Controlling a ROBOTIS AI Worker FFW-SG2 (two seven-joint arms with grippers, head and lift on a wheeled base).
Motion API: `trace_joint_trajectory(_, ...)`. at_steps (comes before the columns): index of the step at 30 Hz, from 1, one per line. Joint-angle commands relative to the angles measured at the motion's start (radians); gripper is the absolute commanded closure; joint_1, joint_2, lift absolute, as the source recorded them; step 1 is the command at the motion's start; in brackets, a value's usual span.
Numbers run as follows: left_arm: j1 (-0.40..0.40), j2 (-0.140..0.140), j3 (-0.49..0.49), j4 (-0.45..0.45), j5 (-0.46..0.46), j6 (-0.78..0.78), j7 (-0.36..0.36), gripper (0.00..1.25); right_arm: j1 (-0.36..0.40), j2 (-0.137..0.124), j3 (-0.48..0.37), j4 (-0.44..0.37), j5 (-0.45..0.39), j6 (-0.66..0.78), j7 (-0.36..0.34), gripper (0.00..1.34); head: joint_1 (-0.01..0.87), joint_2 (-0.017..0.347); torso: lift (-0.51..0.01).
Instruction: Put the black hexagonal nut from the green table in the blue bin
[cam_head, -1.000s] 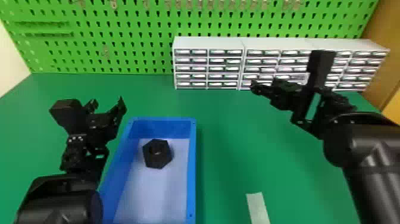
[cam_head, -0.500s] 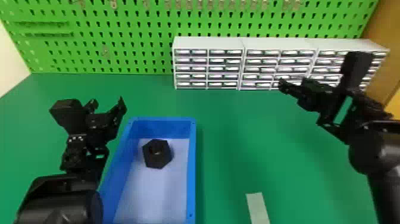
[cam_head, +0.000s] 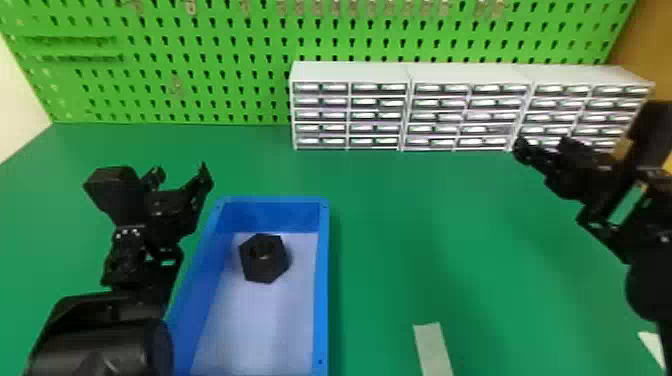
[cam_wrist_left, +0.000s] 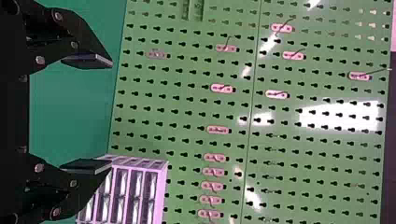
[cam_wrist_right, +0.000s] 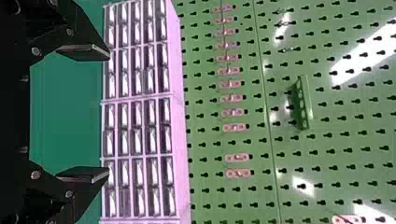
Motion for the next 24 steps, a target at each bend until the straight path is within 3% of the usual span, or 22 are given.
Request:
trace_joint_trajectory(1,-0.001,-0.003,-0.001,0.0,0.0,0.0,0.0,0.49,0.028,0.005,-0.016,-0.004,0.001,-0.074,0.0,0.4,0.686,0.051,-0.097)
trace_joint_trajectory(11,-0.001,-0.003,-0.001,0.0,0.003,0.0,0.0,0.49,0.101,0.042,-0.041,-0.005,0.007,-0.215,-0.015,0.4,0.686,0.051,-0.097)
trace_joint_trajectory(24,-0.002,-0.003,-0.001,-0.001,0.006,0.0,0.0,0.49,0.18,0.074,0.012,-0.01,0.065,-0.312,-0.041,0.4,0.686,0.051,-0.097)
